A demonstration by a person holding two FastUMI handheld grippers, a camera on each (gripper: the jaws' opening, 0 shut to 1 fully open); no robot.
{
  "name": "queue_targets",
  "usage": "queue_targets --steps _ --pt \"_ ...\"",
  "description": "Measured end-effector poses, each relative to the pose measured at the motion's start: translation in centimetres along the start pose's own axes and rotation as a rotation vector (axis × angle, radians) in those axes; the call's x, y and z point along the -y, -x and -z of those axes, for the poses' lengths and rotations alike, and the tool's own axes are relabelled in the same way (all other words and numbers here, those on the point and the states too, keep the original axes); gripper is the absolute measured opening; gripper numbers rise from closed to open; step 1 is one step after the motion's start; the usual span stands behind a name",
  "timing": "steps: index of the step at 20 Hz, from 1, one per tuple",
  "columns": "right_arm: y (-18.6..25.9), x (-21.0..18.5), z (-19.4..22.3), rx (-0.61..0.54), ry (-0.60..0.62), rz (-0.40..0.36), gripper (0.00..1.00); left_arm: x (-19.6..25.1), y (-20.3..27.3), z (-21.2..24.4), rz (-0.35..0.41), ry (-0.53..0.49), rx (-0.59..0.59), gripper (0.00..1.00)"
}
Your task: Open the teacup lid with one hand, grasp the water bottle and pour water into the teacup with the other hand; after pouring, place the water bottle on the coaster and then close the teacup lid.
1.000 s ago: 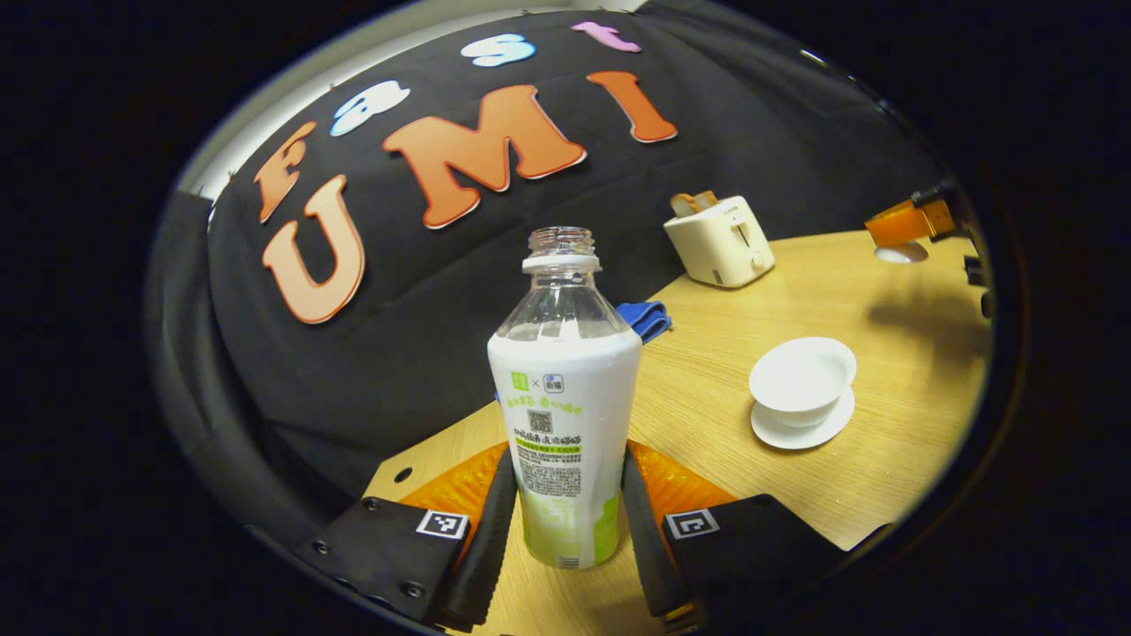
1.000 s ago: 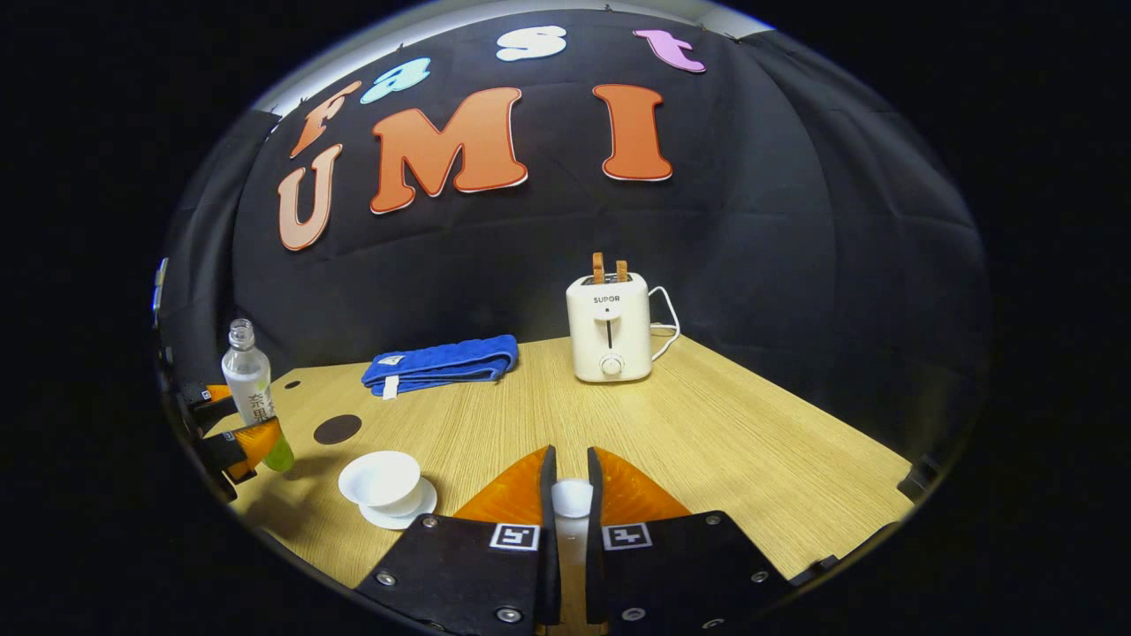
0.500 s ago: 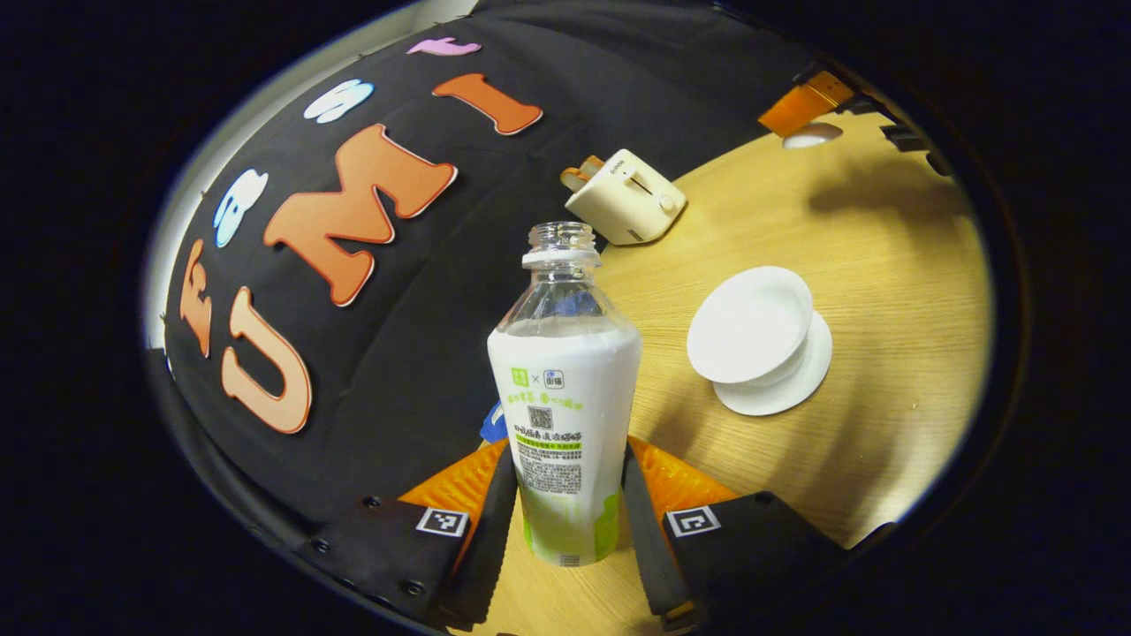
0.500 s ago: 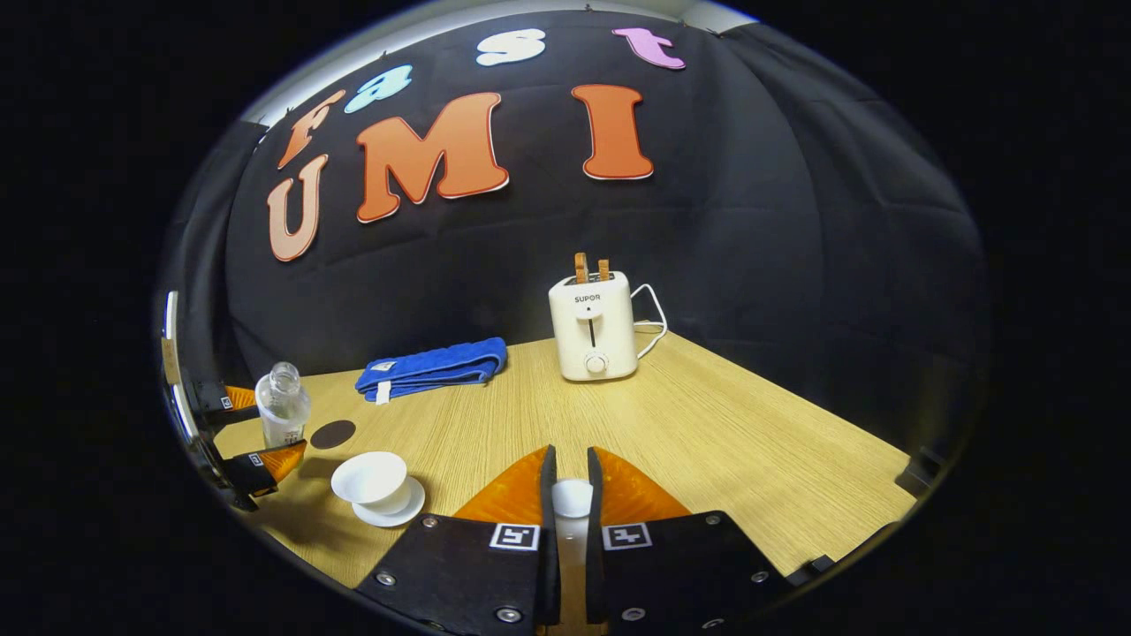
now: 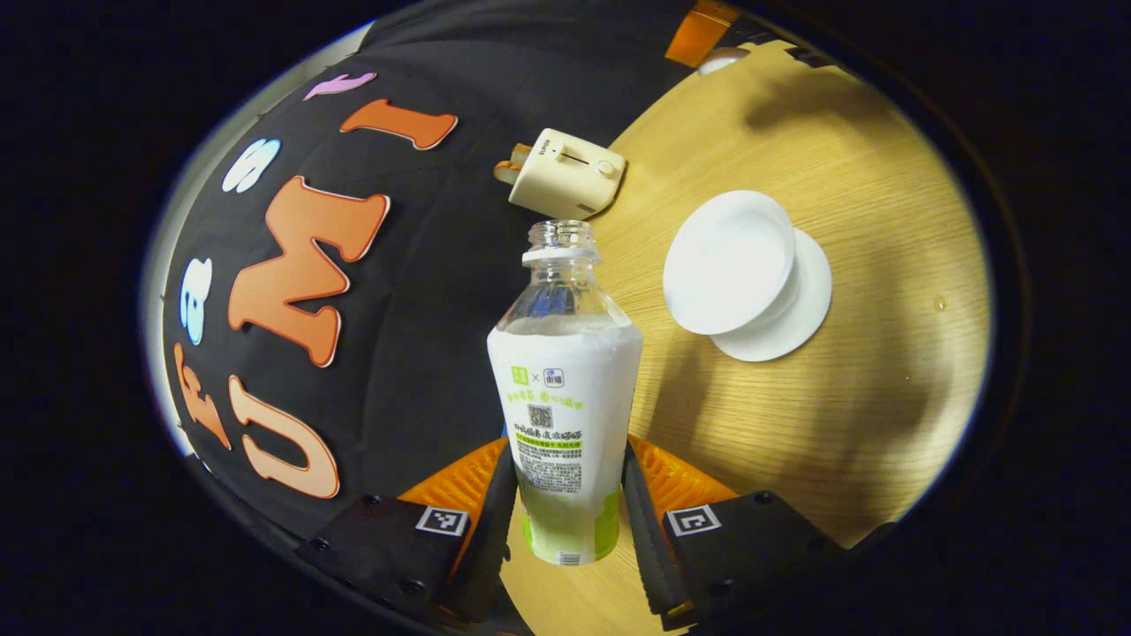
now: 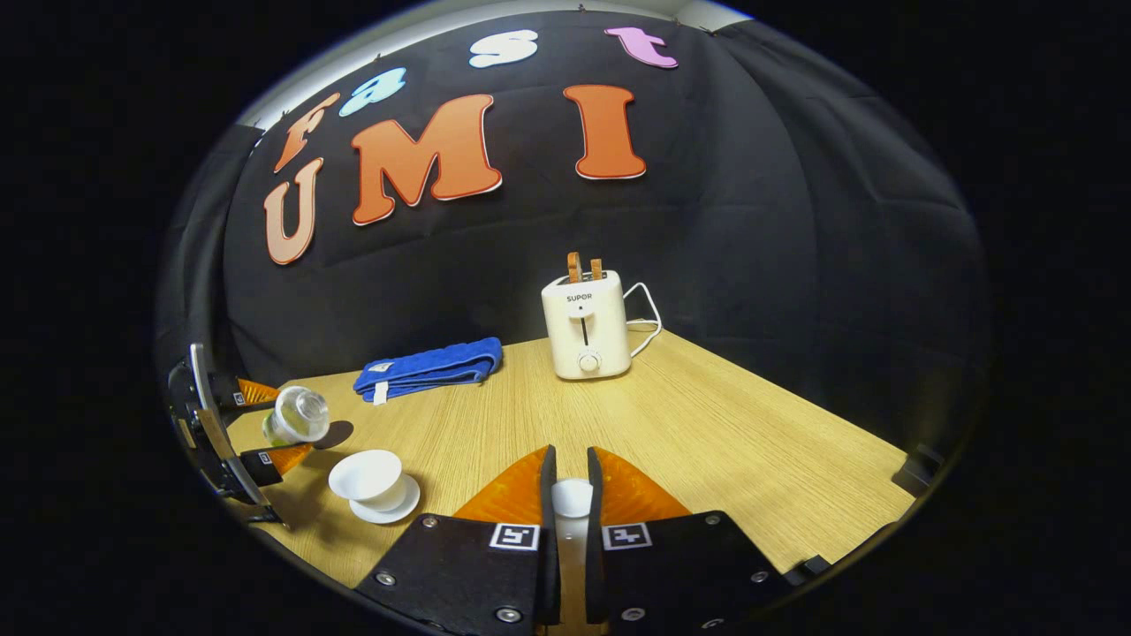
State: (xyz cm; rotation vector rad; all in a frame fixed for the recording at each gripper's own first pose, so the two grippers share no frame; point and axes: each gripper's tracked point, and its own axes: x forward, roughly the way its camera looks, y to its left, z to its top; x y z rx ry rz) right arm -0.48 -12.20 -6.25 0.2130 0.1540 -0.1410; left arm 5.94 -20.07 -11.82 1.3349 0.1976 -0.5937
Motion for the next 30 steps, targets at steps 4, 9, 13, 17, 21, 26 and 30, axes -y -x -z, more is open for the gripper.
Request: queue_targets --steps 4,9,13,17,21,26,30 --pt "0.0 0.1 0.0 0.0 -0.001 -0.002 0.12 -0.9 -0.5 -0.7 -0.02 -0.14 0.0 0.67" --pt "0.0 0.4 0.1 -0.002 -0.005 -0.004 0.12 -1.9 -0.6 -0.7 -0.027 -0.264 -0.014 0.68" --pt "0.0 0.5 0.3 -0.006 -0.008 -0.004 0.12 -2.4 -1.4 -0.1 -0.004 -0.343 -0.046 0.67" --pt "0.1 0.5 0.4 -0.009 -0.013 -0.011 0.12 -3.3 -1.4 -0.2 -0.007 -0.451 -0.051 0.65" --pt "-0.1 0.3 0.6 -0.016 -0.02 -0.018 0.12 -2.8 -1.0 -0.2 0.02 -0.518 -0.06 0.65" --pt "-0.1 0.3 0.7 -0.019 -0.019 -0.022 0.12 -3.0 -0.9 -0.7 0.018 -0.617 -0.06 0.67" --pt "0.0 0.5 0.8 -0.02 -0.025 -0.021 0.12 -3.4 -0.9 -1.0 0.029 -0.675 -0.064 0.67"
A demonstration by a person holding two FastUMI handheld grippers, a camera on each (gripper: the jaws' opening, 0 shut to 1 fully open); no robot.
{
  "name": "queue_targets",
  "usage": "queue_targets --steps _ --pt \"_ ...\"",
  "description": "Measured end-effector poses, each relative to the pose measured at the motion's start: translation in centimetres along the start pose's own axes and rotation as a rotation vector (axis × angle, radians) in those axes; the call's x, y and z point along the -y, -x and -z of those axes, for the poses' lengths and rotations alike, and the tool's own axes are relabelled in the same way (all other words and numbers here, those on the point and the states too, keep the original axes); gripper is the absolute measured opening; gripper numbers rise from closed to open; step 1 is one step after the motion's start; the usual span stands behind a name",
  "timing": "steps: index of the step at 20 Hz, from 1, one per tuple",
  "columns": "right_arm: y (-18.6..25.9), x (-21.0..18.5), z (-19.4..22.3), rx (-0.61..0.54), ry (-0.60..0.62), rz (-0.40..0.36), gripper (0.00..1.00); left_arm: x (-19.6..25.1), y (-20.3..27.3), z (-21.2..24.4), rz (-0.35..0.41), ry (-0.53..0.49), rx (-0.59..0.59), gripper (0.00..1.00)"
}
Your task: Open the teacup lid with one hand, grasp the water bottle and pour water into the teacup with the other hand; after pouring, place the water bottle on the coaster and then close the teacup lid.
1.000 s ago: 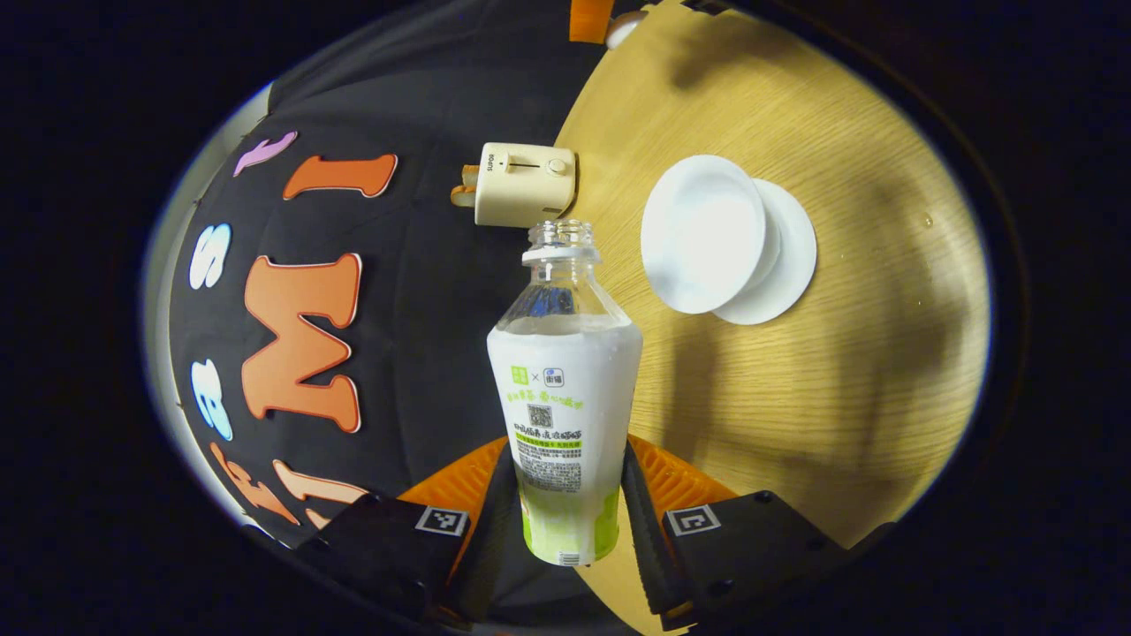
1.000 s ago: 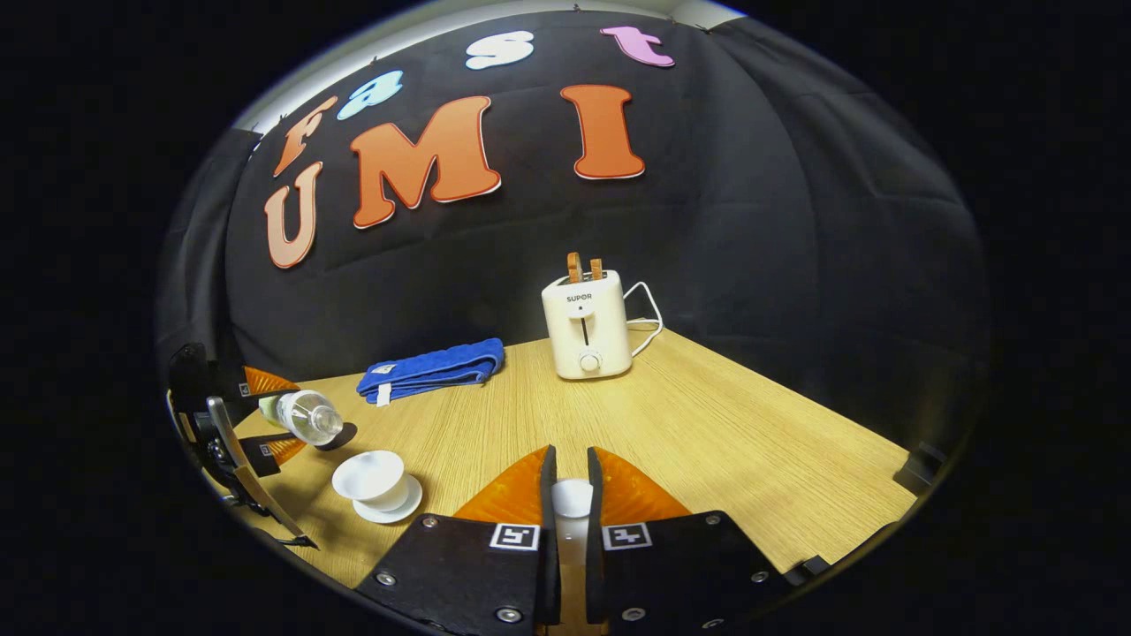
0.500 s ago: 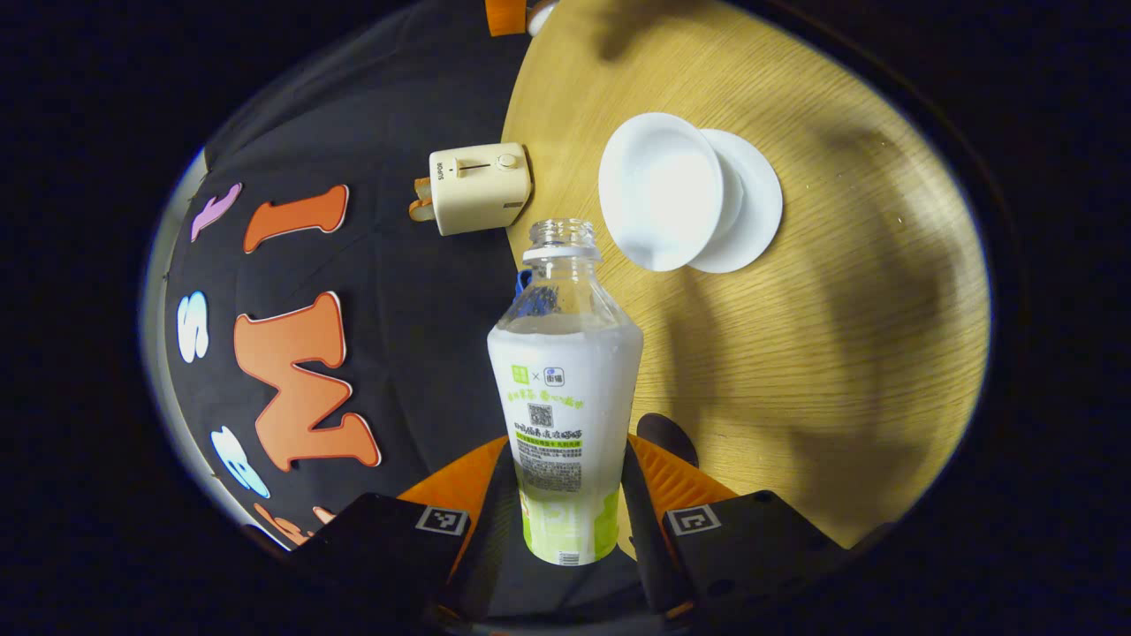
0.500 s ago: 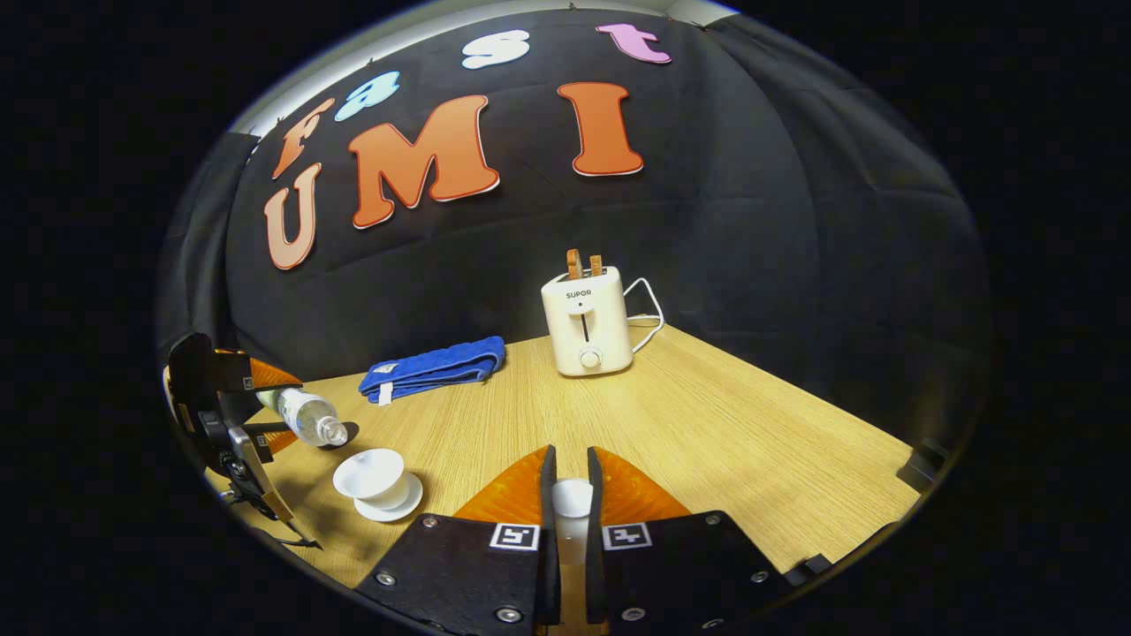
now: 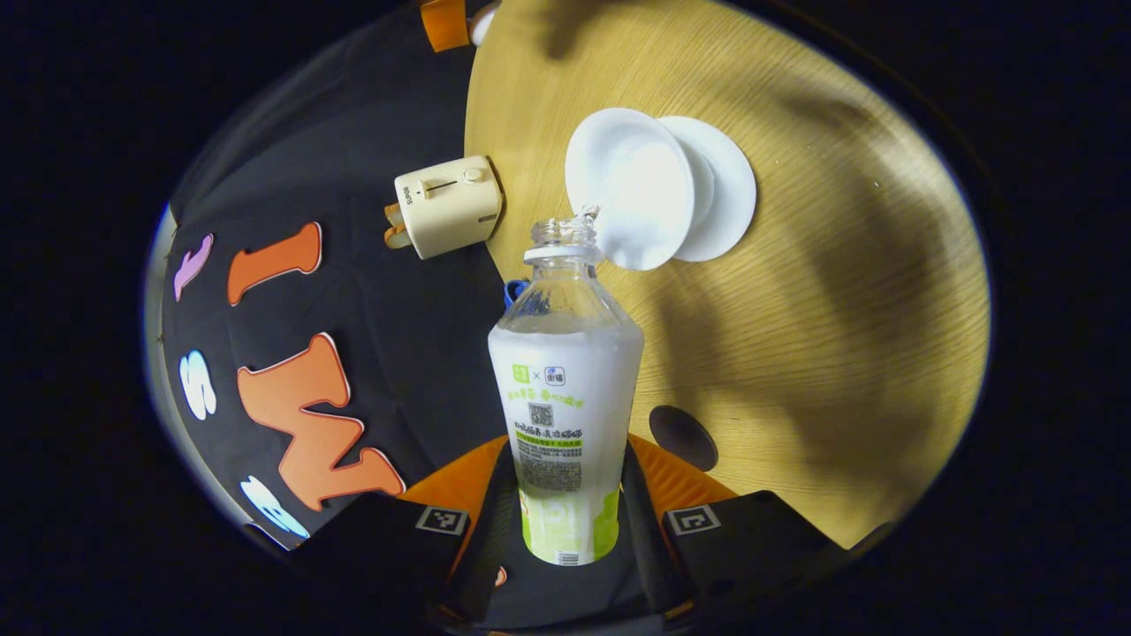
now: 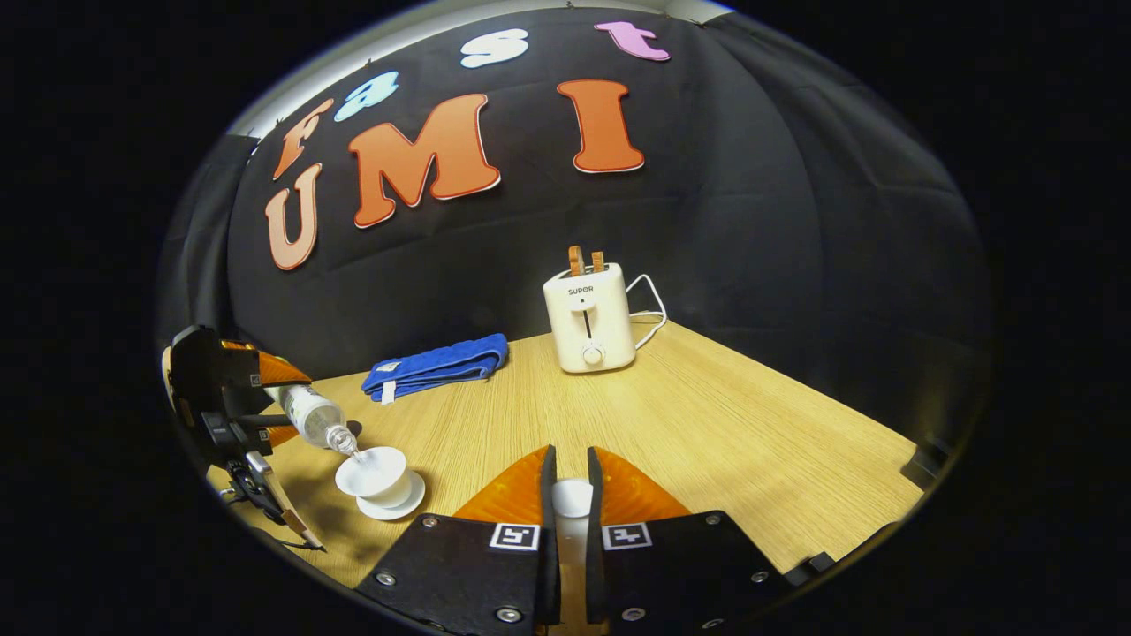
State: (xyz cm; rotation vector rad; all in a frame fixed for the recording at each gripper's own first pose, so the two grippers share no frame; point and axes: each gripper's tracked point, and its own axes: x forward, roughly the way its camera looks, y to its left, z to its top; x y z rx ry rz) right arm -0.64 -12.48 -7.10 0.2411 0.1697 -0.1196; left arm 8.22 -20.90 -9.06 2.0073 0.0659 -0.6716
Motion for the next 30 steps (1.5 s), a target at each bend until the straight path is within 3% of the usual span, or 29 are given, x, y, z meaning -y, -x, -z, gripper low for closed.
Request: queue_targets --steps 8,21,30 --pt "0.0 0.3 0.1 0.0 -0.013 0.002 0.12 -1.1 0.3 0.1 -0.022 -0.159 -0.014 0.68" --pt "0.3 1.0 0.6 -0.002 -0.022 0.008 0.12 -3.1 1.4 -1.1 -0.067 -0.289 -0.003 0.67" --pt "0.4 0.9 0.5 -0.003 -0.018 0.013 0.12 -3.7 1.3 -1.1 -0.074 -0.32 -0.002 0.68"
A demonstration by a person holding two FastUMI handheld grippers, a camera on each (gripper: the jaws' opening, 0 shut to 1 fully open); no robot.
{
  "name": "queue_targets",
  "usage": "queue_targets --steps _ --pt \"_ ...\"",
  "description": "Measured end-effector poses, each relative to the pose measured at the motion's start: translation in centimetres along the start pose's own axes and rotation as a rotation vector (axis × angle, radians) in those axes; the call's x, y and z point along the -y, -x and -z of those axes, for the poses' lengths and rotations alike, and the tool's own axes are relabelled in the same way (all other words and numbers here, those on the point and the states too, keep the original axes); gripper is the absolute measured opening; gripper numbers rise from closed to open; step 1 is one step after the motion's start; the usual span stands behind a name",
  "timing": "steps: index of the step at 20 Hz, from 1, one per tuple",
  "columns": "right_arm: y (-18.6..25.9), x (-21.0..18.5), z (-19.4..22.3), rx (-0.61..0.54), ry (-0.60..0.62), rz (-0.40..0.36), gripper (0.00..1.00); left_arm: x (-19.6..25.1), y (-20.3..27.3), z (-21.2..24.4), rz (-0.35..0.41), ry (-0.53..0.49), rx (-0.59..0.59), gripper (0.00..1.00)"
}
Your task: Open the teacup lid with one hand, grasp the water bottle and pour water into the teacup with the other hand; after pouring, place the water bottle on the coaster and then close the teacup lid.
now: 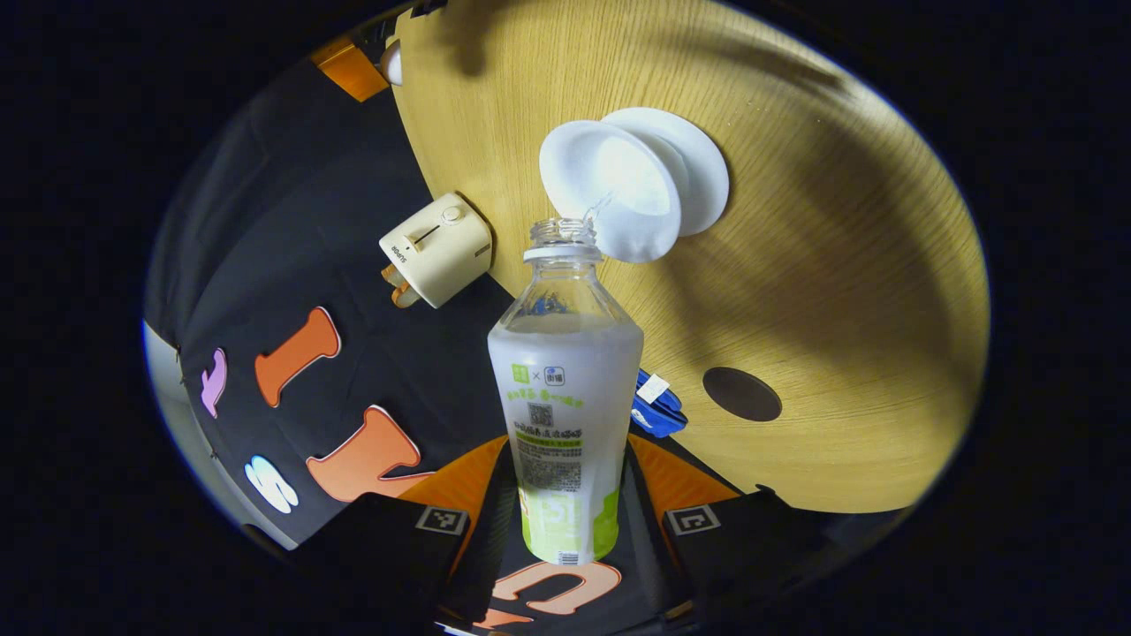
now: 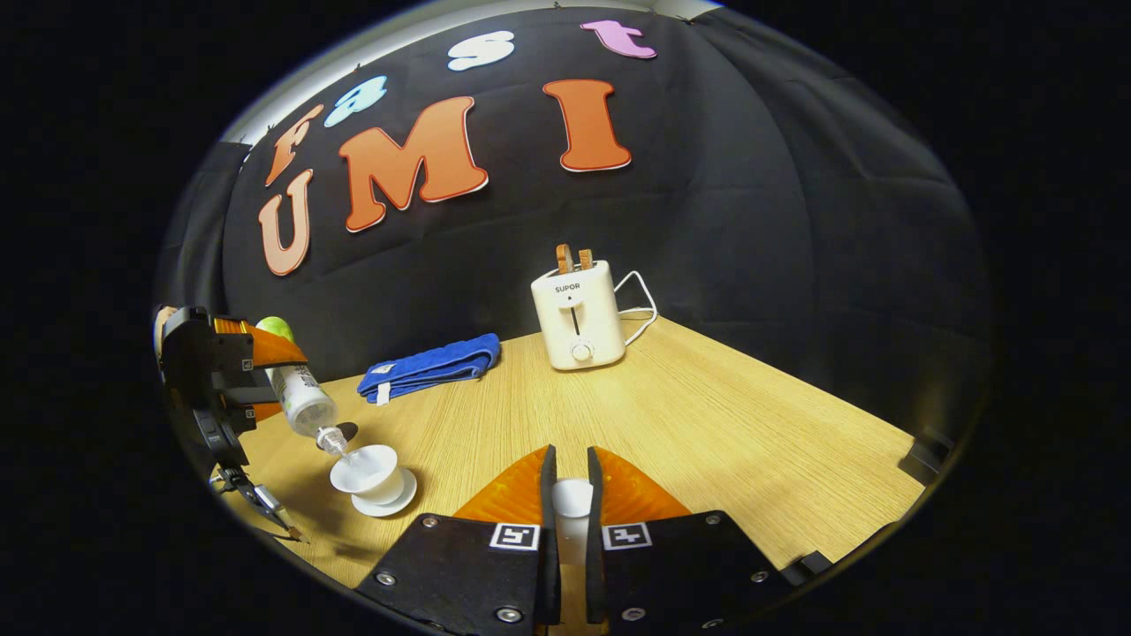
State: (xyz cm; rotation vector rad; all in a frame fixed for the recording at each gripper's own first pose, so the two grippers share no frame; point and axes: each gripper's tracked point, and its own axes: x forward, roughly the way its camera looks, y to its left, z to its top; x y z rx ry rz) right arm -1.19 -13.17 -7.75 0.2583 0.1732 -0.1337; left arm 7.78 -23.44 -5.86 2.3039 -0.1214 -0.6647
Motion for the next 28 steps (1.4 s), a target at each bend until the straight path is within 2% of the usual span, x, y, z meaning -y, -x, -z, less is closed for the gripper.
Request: queue_targets --steps 3,5,6,7,9,14,16,18,19,20,21,22,23,26,27,28 --pt "-0.1 -0.4 0.2 -0.005 0.001 -0.008 0.12 0.6 0.0 -0.4 0.02 0.067 0.018 0.65" --pt "-0.1 -0.4 0.2 -0.007 0.004 -0.01 0.12 2.1 -0.2 -0.9 0.071 0.229 0.05 0.67" --pt "-0.1 -0.4 0.2 -0.008 0.006 -0.009 0.12 2.5 -0.3 -1.2 0.082 0.299 0.065 0.63" --pt "-0.2 -0.4 0.2 -0.009 0.008 -0.007 0.12 2.9 -0.2 -1.4 0.086 0.362 0.072 0.67" --pt "-0.3 -0.4 0.2 -0.013 0.007 -0.006 0.12 3.7 0.0 -1.9 0.096 0.487 0.082 0.63" --pt "-0.2 -1.1 0.2 -0.02 0.017 -0.012 0.12 5.2 -0.6 -3.7 0.141 0.819 0.109 0.66" --pt "-0.2 -1.4 0.1 -0.022 0.025 -0.013 0.11 5.6 -1.5 -4.2 0.146 0.974 0.109 0.66" --pt "-0.2 -1.6 0.0 -0.023 0.028 -0.014 0.11 5.9 -2.0 -4.8 0.155 1.19 0.101 0.67" --pt "-0.1 -1.7 0.0 -0.025 0.03 -0.013 0.11 5.5 -2.4 -4.7 0.145 1.298 0.098 0.63" --pt "-0.1 -2.0 -0.1 -0.028 0.03 -0.014 0.11 5.7 -2.4 -4.3 0.134 1.398 0.095 0.67" --pt "-0.2 -2.2 -0.1 -0.03 0.031 -0.017 0.11 5.5 -2.1 -4.1 0.126 1.496 0.097 0.63" --pt "-0.2 -2.5 -0.1 -0.032 0.034 -0.019 0.11 5.3 -2.2 -4.1 0.125 1.592 0.1 0.66" --pt "-0.1 -2.8 0.0 -0.036 0.039 -0.022 0.11 5.3 -2.2 -3.9 0.123 1.684 0.11 0.63" --pt "-0.2 -3.6 -0.1 -0.045 0.055 -0.03 0.11 5.8 -2.3 -2.5 0.099 1.899 0.111 0.66" --pt "-0.1 -3.9 -0.2 -0.046 0.06 -0.032 0.12 5.9 -2.2 -1.8 0.09 1.956 0.109 0.63" --pt "-0.1 -4.1 -0.3 -0.045 0.061 -0.034 0.11 6.0 -1.9 -1.1 0.077 2.003 0.115 0.67"
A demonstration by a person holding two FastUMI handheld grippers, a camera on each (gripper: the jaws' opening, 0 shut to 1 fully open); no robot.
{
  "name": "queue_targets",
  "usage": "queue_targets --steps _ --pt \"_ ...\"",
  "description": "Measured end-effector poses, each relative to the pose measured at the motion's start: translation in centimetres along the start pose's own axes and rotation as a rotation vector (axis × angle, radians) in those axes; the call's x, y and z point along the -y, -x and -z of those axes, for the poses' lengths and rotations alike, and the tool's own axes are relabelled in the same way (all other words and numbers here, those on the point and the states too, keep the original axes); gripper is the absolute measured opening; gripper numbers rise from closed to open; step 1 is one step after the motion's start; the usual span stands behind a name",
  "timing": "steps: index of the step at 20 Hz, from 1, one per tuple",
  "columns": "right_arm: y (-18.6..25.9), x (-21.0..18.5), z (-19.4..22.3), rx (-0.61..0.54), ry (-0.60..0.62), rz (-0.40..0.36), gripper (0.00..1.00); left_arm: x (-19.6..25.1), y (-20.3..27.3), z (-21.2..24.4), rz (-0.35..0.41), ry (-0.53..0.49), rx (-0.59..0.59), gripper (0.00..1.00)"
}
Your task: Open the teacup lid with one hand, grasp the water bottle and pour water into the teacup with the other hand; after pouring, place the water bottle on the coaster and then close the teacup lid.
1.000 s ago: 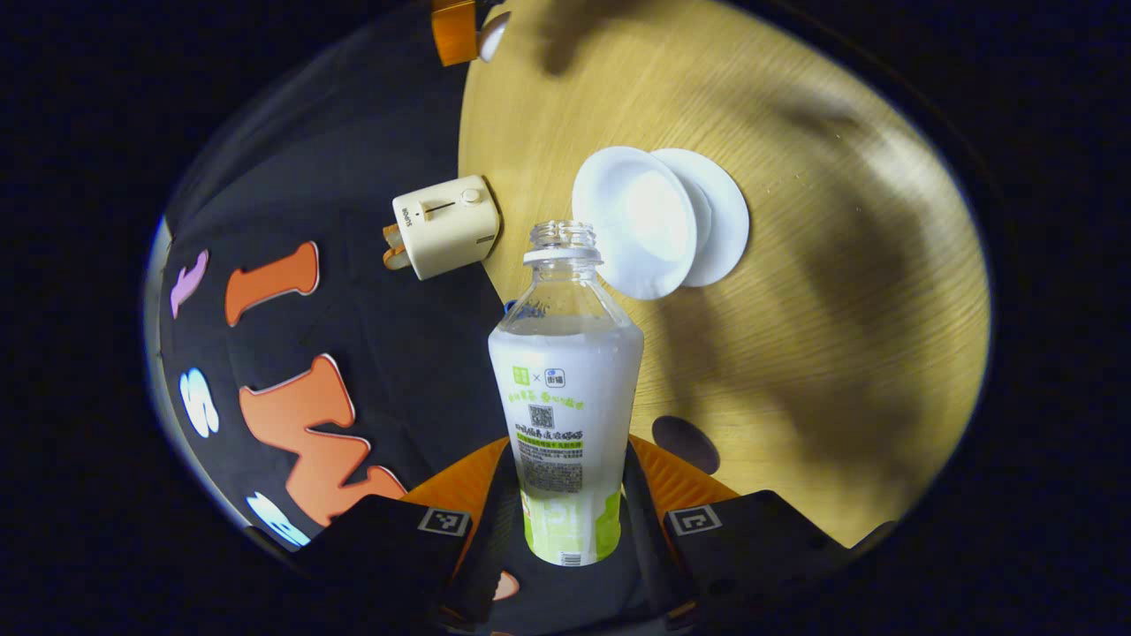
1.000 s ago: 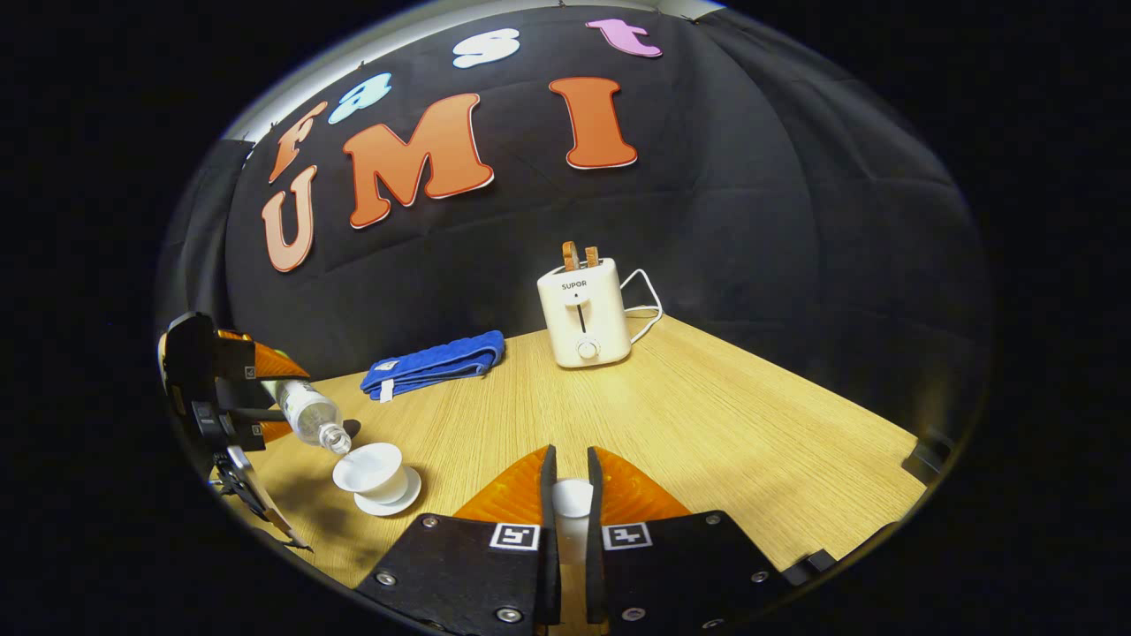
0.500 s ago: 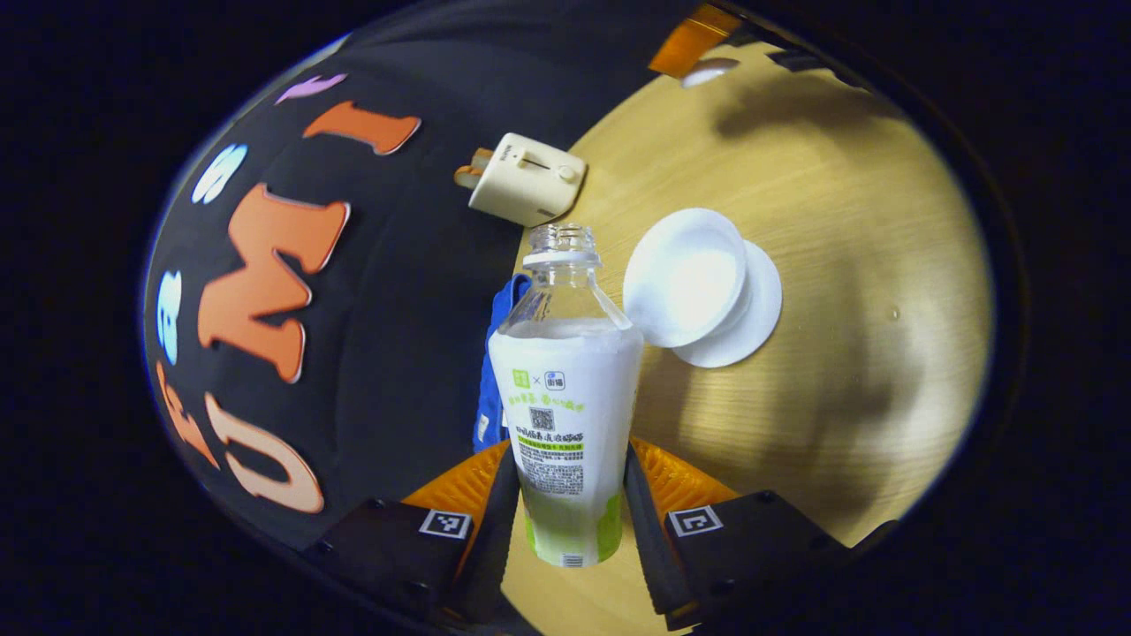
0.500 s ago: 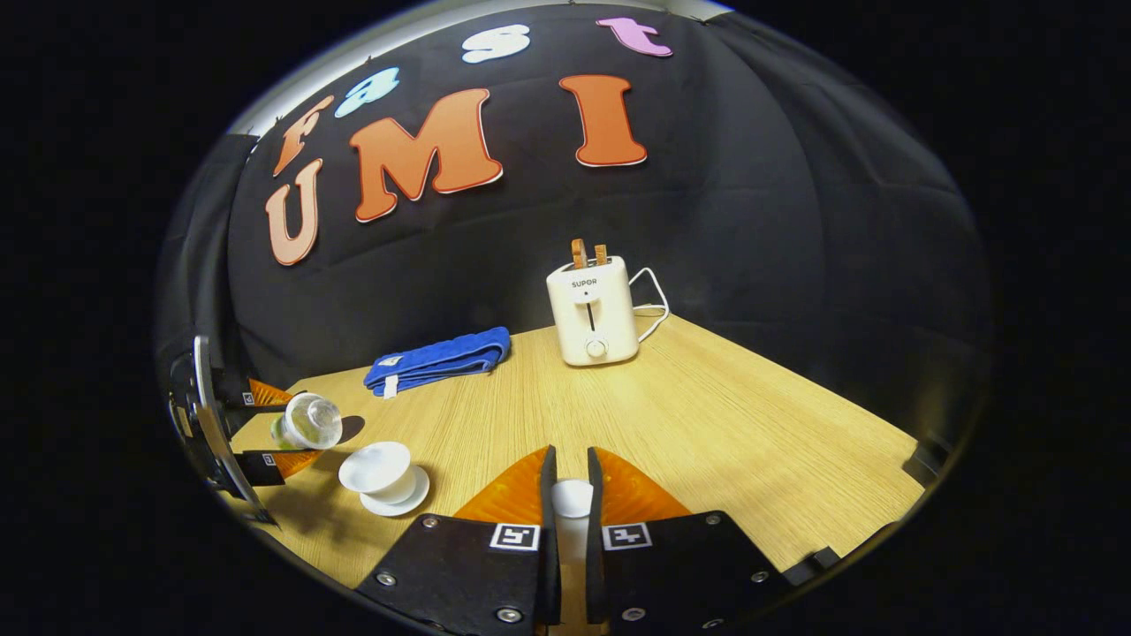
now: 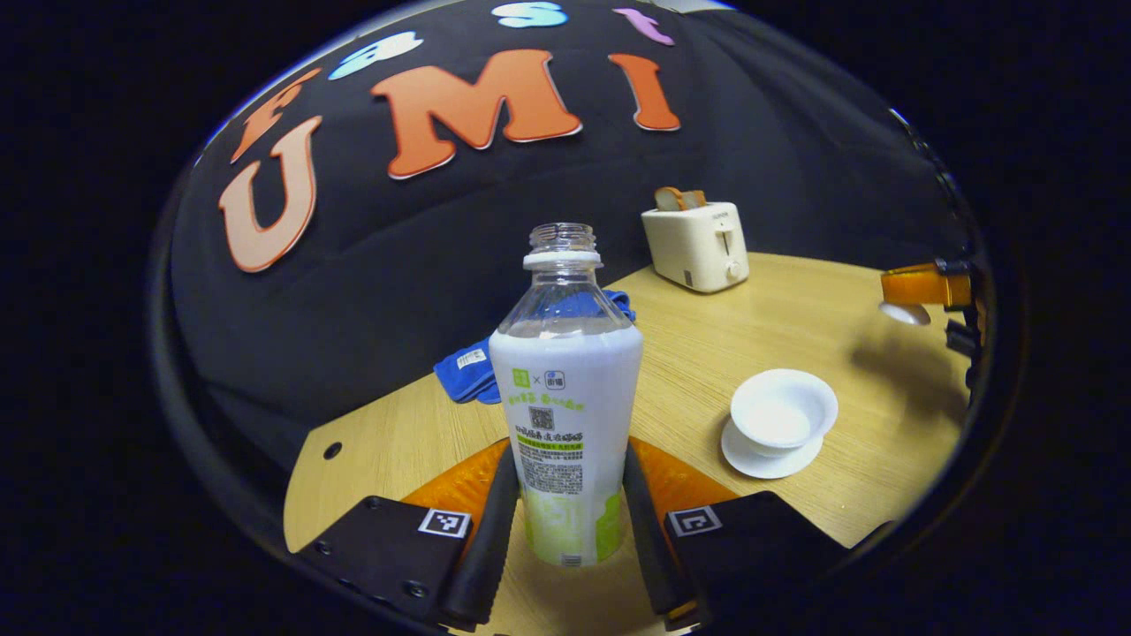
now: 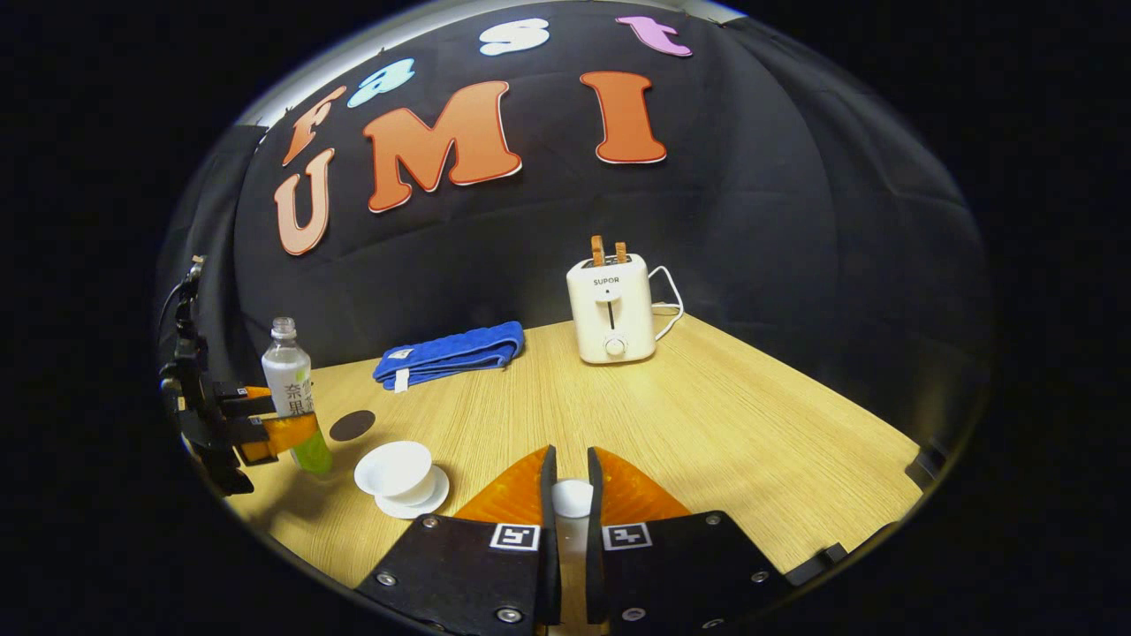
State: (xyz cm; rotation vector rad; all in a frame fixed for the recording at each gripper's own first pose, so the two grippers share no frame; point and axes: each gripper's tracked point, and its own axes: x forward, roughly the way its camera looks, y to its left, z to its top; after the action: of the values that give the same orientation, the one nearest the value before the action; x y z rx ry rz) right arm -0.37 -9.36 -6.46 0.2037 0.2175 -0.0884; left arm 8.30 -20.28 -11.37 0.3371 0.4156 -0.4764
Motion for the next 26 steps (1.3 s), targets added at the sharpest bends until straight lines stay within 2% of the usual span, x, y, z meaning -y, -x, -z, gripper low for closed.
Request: queue_targets --steps 1,2,5,9,16,19,22,26 --pt "0.1 -0.2 -0.1 0.0 -0.001 -0.005 0.11 -0.7 0.5 -0.2 -0.011 0.039 0.01 0.63" --pt "0.0 -0.3 -0.2 -0.001 0.0 -0.005 0.11 -1.7 0.9 -0.3 -0.029 0.078 0.021 0.67" --pt "-0.6 -0.3 -0.1 -0.016 0.009 0.008 0.11 -4.7 0.9 -1.3 -0.073 0.18 0.09 0.64" --pt "-1.2 -1.2 -0.3 -0.021 0.019 -0.002 0.11 -7.7 -0.4 -3.2 -0.074 0.29 0.147 0.65" --pt "-2.3 -0.9 -0.4 -0.036 0.026 0.018 0.12 -8.0 -4.4 -4.7 -0.055 0.307 0.166 0.66" --pt "-2.6 -0.5 -0.4 -0.041 0.027 0.032 0.12 -7.8 -6.3 -4.2 -0.053 0.296 0.146 0.67" --pt "-2.9 0.1 -0.4 -0.047 0.027 0.046 0.12 -7.8 -8.1 -2.8 -0.063 0.298 0.121 0.65" --pt "-3.0 0.4 -0.5 -0.053 0.029 0.057 0.12 -8.0 -8.6 -1.8 -0.065 0.314 0.103 0.65"
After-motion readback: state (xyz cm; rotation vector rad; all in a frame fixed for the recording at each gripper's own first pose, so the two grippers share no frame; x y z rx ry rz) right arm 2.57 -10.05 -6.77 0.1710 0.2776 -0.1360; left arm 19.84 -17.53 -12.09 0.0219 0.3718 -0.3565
